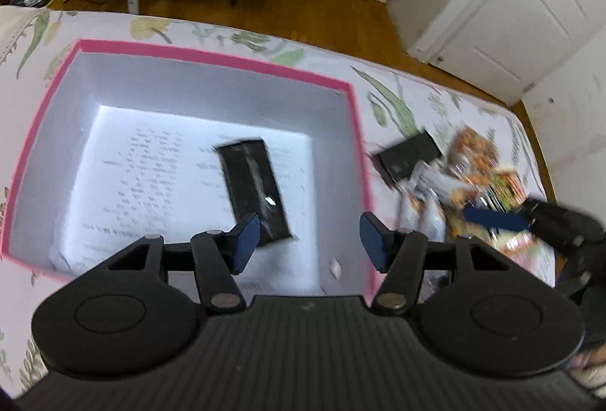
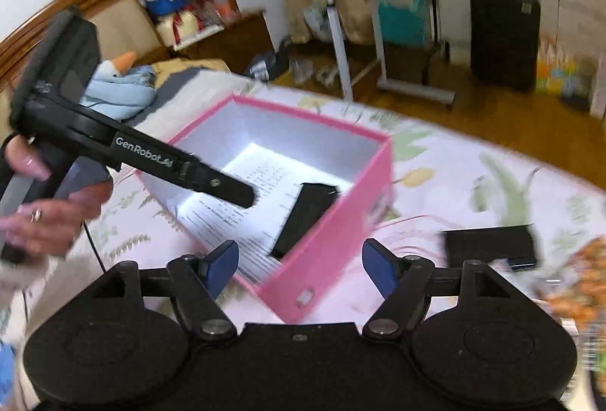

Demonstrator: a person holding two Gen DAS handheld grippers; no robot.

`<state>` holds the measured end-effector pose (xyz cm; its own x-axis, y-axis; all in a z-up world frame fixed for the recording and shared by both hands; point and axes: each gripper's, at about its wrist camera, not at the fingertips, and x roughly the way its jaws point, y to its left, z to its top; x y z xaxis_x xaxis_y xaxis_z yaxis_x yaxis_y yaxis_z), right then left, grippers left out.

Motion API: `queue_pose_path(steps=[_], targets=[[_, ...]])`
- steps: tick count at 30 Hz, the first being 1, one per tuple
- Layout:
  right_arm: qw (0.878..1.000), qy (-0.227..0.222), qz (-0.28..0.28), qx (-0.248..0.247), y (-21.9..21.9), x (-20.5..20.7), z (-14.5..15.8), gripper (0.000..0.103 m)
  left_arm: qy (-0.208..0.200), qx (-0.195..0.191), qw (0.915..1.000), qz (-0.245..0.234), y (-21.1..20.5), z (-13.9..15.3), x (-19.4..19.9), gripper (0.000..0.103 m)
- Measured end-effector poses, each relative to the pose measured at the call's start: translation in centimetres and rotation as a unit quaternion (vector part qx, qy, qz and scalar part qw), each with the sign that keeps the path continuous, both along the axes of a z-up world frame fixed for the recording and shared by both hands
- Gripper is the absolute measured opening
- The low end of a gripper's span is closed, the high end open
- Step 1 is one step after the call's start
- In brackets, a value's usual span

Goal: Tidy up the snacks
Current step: 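Grasp a white snack bar with the left gripper while the right gripper grasps another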

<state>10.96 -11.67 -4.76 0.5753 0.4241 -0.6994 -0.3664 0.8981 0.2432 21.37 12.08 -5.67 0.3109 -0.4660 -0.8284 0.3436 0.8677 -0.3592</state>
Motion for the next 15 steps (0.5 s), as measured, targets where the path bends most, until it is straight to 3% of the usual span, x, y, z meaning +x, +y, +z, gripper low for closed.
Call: queue_pose_path(steps=[6,10,15], targets=[[0.997,-0.047,-0.036,-0.039,-5.9,-5.3,1.3,0.079,-0.016,0.003,0.9989,-0.044,-3.7,1.2,-5.5,0.061],[0.997,-0.024,-0.056,-0.05,-8.6,-6.1,0.8,0.079,-0.043,0.02,0.9967,-0.065,-6.9,0.5,-8.5,0.061],[0.997,-0.011,-0.069,-0.038,-10.9,-5.4,-0.2,0.079,-0.044,0.023,0.9945,-0.093,-11.1,-1.7,-9.5,0.061]])
